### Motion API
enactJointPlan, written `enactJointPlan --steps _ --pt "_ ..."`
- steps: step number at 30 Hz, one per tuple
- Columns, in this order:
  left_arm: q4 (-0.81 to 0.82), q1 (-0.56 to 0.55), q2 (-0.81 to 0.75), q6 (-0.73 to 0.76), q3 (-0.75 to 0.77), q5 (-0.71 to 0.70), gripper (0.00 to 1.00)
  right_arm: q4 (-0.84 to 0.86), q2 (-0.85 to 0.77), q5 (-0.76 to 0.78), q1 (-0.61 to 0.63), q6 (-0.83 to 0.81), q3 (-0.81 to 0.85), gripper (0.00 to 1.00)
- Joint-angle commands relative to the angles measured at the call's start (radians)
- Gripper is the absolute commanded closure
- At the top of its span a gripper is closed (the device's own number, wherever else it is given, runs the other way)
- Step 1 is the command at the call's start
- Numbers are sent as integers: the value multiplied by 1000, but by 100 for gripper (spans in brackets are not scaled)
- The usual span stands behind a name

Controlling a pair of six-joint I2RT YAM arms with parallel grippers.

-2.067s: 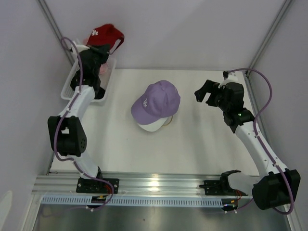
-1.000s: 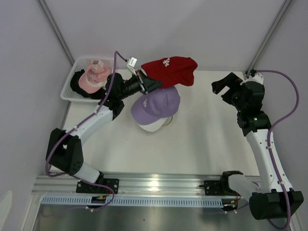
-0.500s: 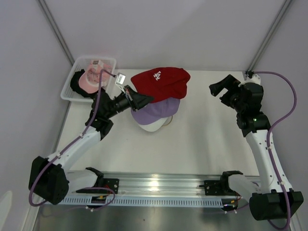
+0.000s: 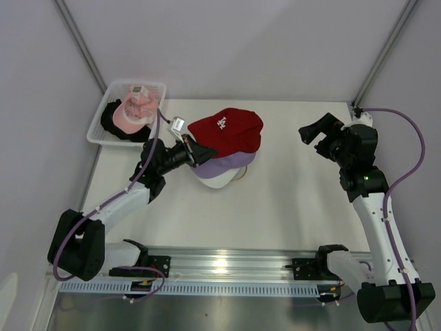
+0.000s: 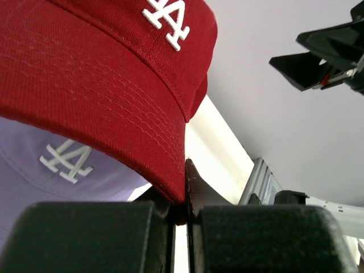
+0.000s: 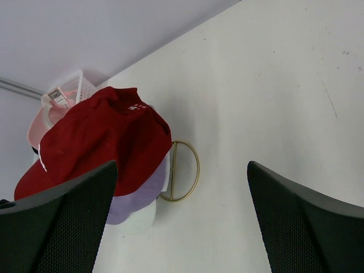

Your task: Stack the hats

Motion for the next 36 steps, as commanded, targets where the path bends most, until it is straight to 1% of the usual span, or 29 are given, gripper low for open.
enactJointPlan --steps 1,6,9,10,12,13,14,15,16,18,19,24,27,30,31,32,33,34,35,36 --pt "69 7 -16 29 -51 2 99 -6 -19 11 -2 -13 -2 0" --pt "23 15 -88 29 -145 -34 99 -3 -5 -4 -4 -9 -5 0" --pt "-44 18 -120 5 -178 -78 99 -1 0 -9 -2 -4 -8 1" --pt "-73 19 -125 -27 -195 -108 99 2 -2 -10 -4 2 -11 1" --pt "-80 19 -145 -62 -224 -147 99 4 -8 -10 -4 4 -15 0" --pt "-81 21 -154 -108 -271 -176 99 4 -11 -10 -2 7 -20 0" --pt "-74 22 -175 -135 -291 -226 99 4 -14 -10 -4 5 -21 0" --pt "-62 22 -181 -162 -310 -248 99 2 -17 -9 -2 5 -23 0" --pt "-13 24 -184 -203 -365 -254 99 0 -17 -10 -2 5 -25 0" --pt "30 24 -165 -239 -394 -250 99 -1 -17 -12 -2 4 -28 0" --pt "81 24 -152 -265 -419 -242 99 -3 -14 -13 -4 1 -28 1" --pt "152 24 -82 -290 -454 -219 99 -1 -14 -21 -4 2 -31 0" --pt "149 24 -76 -296 -465 -225 99 -7 -19 -12 -4 1 -31 0" --pt "112 24 -143 -281 -472 -231 77 -9 -26 -10 -2 -5 -31 0" --pt "54 24 -173 -246 -465 -242 67 -9 -27 -10 -4 -5 -31 0" --pt "4 24 -259 -229 -454 -253 59 -7 -25 -13 -2 -5 -31 1" --pt "-58 24 -307 -209 -445 -264 53 -9 -25 -16 -4 -5 -31 0" --pt "-190 24 -356 -166 -413 -283 35 -7 -25 -18 -2 -5 -32 0" --pt "-251 24 -455 -149 -404 -340 19 -7 -25 -20 -4 -5 -32 0" --pt "-366 25 -502 -129 -393 -371 5 -7 -26 -21 -4 -5 -32 1"
